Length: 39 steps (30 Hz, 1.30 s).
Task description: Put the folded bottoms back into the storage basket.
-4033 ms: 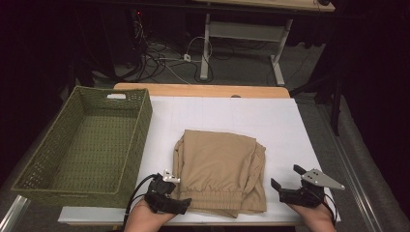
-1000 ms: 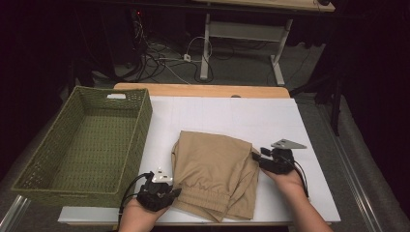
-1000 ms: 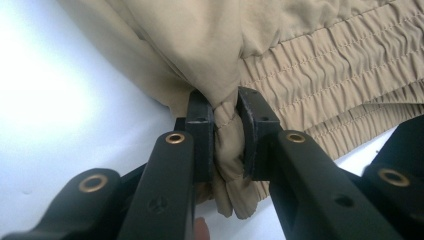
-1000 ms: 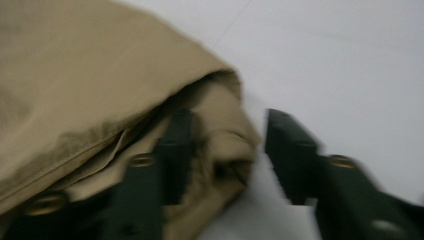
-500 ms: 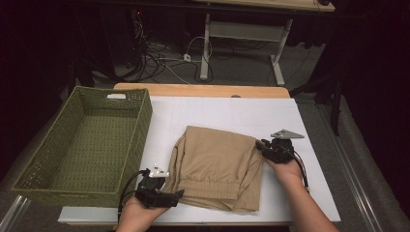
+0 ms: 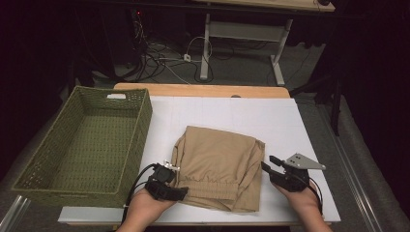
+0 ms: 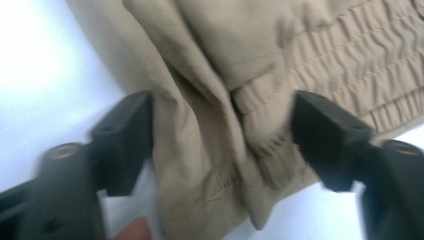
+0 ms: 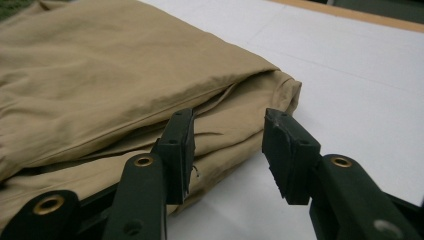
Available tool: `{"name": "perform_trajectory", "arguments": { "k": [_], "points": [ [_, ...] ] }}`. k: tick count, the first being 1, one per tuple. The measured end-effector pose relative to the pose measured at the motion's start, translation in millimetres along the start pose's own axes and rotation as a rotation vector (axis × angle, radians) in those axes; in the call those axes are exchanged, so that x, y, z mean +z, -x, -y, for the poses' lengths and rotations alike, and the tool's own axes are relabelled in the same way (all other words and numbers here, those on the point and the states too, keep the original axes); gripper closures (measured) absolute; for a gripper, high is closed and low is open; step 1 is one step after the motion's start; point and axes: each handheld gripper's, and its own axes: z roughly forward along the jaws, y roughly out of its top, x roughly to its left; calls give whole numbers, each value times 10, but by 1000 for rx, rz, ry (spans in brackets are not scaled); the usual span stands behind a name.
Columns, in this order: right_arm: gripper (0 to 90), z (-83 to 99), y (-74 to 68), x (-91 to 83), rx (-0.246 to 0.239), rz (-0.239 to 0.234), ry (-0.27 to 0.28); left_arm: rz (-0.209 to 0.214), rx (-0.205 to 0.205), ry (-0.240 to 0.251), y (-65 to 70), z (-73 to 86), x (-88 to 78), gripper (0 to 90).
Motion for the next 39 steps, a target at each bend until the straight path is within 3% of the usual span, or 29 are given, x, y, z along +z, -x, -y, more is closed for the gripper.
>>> {"name": "perform_trajectory", "arguments": {
  "k": [3,6,11,16,20,29,39],
  "points": [
    [574,46,-33,-46,4,-12,23,27,17,3,30,-7,-2,516],
    [572,63,-61,-60,-20,-18,19,45,49,-8,65,-24,0,631],
    [572,83,-62,-42,-11,-29,18,61,73,-3,85,-30,4,764],
    [564,79,-77,-38,-9,-31,25,54,82,-17,90,-63,-33,777],
    [502,80,-90,-34,-9,-40,34,36,83,-20,99,-67,-73,777],
    [213,95,-60,-4,32,-64,57,12,67,-70,116,-5,-172,775],
    [39,75,-46,33,37,-51,90,9,46,-138,109,123,-263,772]
  ]
}}
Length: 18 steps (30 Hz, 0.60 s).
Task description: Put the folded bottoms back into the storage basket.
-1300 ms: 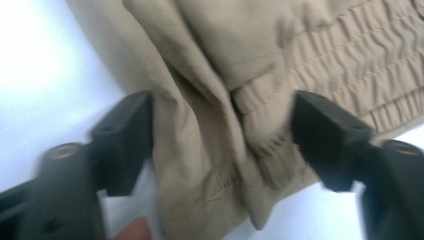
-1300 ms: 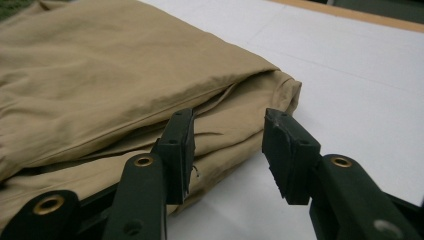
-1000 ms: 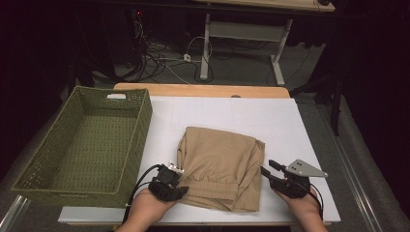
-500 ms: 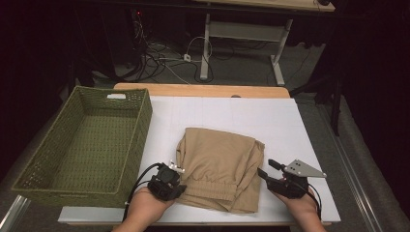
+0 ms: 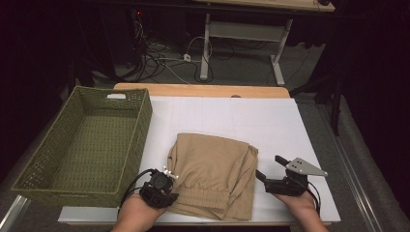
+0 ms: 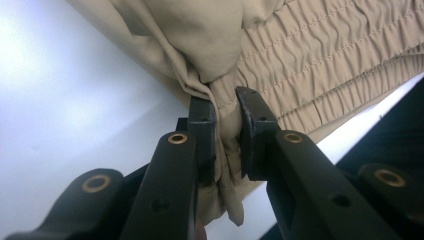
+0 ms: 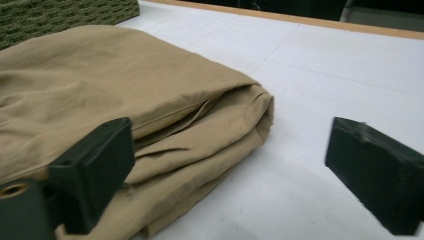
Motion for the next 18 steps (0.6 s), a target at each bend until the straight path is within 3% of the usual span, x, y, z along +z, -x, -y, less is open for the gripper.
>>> {"name": "perform_trajectory", "arguments": {
  "k": [7,11,15,18],
  "points": [
    [9,-120,29,168,12,-9,-30,-7,-6,-71,15,-48,25,773],
    [104,-228,120,369,45,-25,-89,-9,-7,-115,18,-111,37,773],
    [224,-321,153,618,31,5,-178,-7,-10,-139,19,-144,44,773],
    [272,-377,153,752,84,-16,-165,0,-10,-142,7,-150,48,772]
  ]
}}
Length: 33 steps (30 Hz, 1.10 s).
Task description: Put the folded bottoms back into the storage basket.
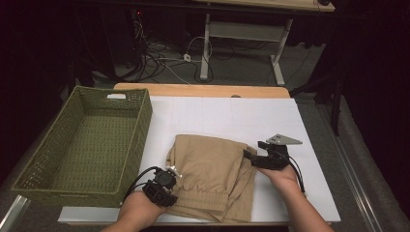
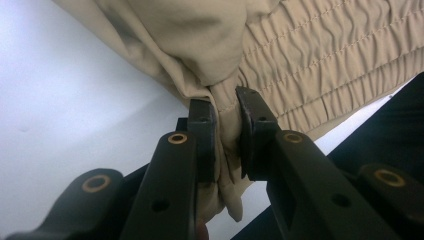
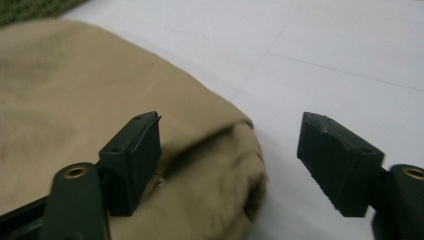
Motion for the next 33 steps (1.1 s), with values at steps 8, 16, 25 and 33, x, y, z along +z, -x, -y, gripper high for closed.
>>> {"name": "perform_trajectory", "arguments": {
  "k": [8,16,25,33],
  "points": [
    [344,-51,-18,336,-26,33,-152,2,-4,-8,1,-13,1,772],
    [710,64,-88,303,-61,-6,-159,2,9,-31,-1,-49,-4,774],
    [856,0,-164,211,-114,-27,-106,11,-14,-9,15,-51,-137,776],
    [858,-356,-392,174,-176,-78,-46,-9,-36,-30,-8,68,-403,774]
  ]
}}
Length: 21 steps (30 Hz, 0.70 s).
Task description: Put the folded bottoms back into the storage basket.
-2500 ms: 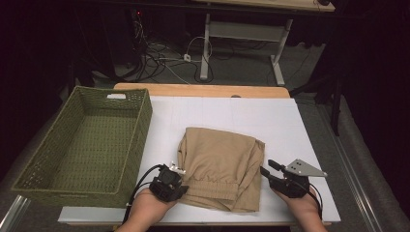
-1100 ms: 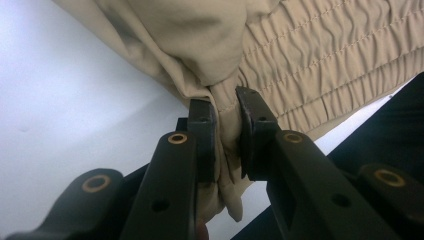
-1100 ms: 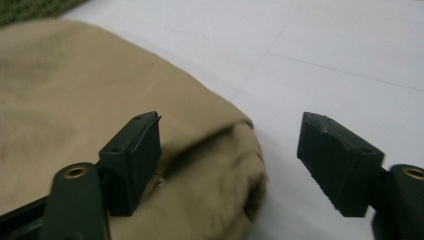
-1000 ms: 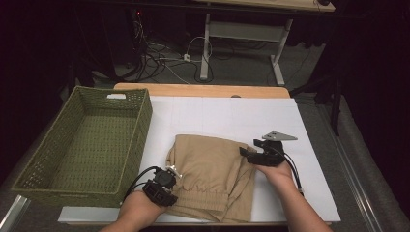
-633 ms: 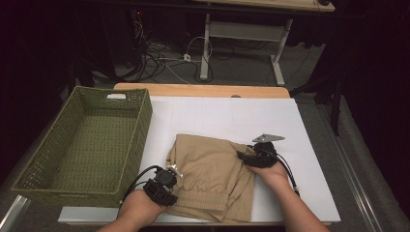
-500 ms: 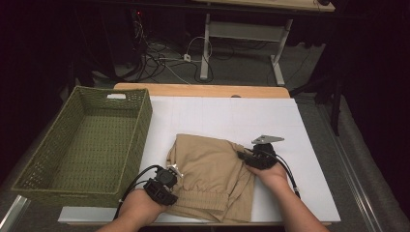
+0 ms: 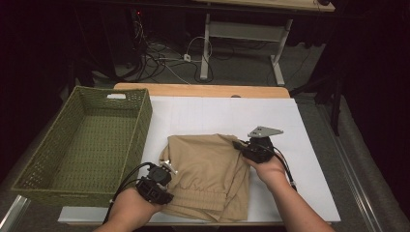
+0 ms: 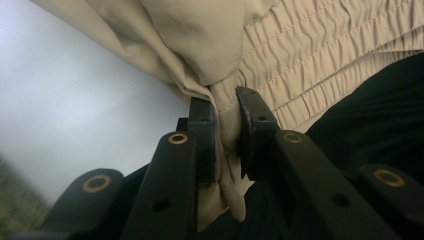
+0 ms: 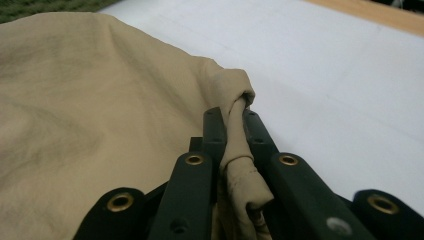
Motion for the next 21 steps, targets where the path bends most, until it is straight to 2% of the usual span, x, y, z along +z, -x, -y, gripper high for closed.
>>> {"name": "perform_trajectory", "arguments": {
  "k": [5,9,15,21],
  "points": [
    [859,-117,-141,142,-16,-18,24,-22,-20,-17,-142,44,-149,773],
    [858,-162,-201,231,3,-30,28,-38,-29,-23,-249,52,-248,773],
    [858,-186,-273,263,-17,-27,30,-31,-18,-53,-318,39,-296,774],
    [858,-198,-254,266,-9,-36,21,-10,-12,-68,-359,4,-316,775]
  ]
}}
